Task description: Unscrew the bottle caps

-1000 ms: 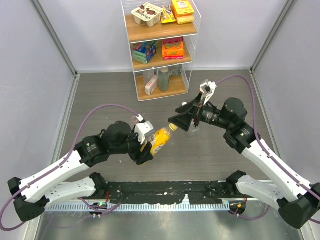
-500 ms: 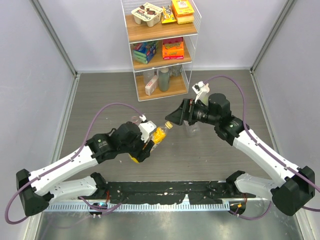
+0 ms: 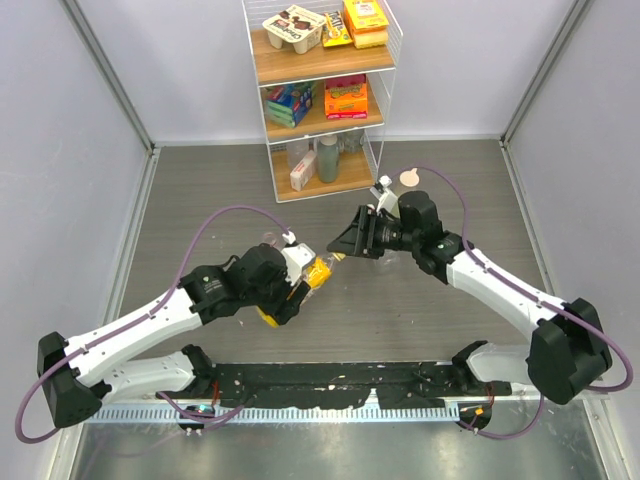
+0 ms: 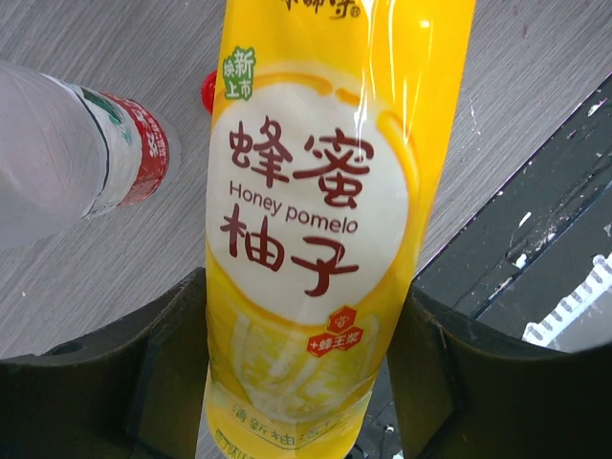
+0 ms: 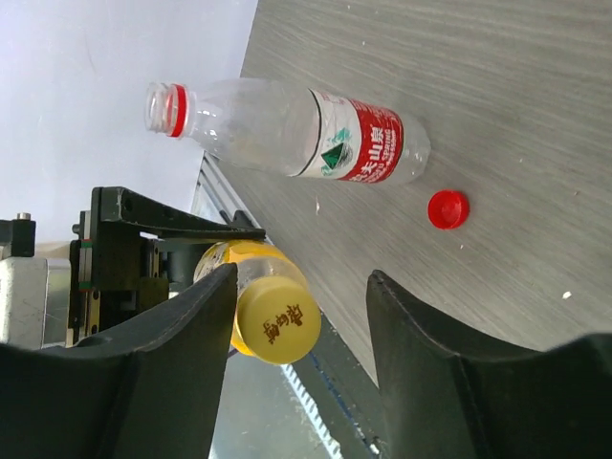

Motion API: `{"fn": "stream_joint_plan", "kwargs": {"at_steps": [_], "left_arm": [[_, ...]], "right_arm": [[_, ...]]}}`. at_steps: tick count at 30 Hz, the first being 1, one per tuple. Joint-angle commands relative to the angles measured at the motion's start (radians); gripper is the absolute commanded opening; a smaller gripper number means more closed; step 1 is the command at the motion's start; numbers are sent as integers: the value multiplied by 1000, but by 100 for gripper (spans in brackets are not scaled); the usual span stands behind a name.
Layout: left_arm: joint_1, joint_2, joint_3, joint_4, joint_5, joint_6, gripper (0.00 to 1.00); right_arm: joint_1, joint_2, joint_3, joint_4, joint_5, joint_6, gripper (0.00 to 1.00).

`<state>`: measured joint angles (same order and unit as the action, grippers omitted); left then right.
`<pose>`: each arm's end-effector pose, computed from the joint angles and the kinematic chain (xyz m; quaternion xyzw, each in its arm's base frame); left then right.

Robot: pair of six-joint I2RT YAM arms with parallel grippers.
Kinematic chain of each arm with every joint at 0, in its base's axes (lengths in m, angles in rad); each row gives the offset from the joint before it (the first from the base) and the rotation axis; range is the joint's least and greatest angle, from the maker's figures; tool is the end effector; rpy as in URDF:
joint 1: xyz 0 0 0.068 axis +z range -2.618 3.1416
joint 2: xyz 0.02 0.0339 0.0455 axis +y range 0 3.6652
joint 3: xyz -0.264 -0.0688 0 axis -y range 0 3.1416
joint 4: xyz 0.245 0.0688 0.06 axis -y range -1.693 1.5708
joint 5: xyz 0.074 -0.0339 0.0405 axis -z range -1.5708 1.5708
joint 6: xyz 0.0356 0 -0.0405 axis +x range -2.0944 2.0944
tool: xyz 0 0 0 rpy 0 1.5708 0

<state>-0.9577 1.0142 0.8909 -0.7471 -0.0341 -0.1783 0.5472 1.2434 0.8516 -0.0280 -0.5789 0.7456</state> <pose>0.1170 -0.1642 0.2833 0.3514 0.8710 -0.1710 0.2978 0.2283 0.1619 0.2831 -0.0750 0.8155 0.5053 0.2722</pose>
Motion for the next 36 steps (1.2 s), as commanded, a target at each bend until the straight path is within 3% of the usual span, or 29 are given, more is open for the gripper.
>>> {"fn": "stream_joint_plan", "kwargs": {"at_steps": [1,2,5,9,11,23,36], "left_arm": [[-6,-17,20,9,-9,-4,0],[-6,-20,20,11,-10,-6,0],[-6,-20,20,11,-10,-4,0],[-4,-11,22,11,-12,-6,0],[-4,-6,25,9,-10,-6,0],[-4,-31,45,20,30,-3,0],[-4,-81,106,101,322,-58,0]], "right_arm": [[-3,1,-14,103,-61,60,59],[-3,-2,-19,123,-70,66,56],[-3,-21,-40,152,-79,98,32],[-3,-39,-57,180,-94,115,9],[-3,-47,-60,194,-99,123,2],[-3,-130,-48,210,-110,23,2],[-3,-243,-68,364,-282,-64,2]]}}
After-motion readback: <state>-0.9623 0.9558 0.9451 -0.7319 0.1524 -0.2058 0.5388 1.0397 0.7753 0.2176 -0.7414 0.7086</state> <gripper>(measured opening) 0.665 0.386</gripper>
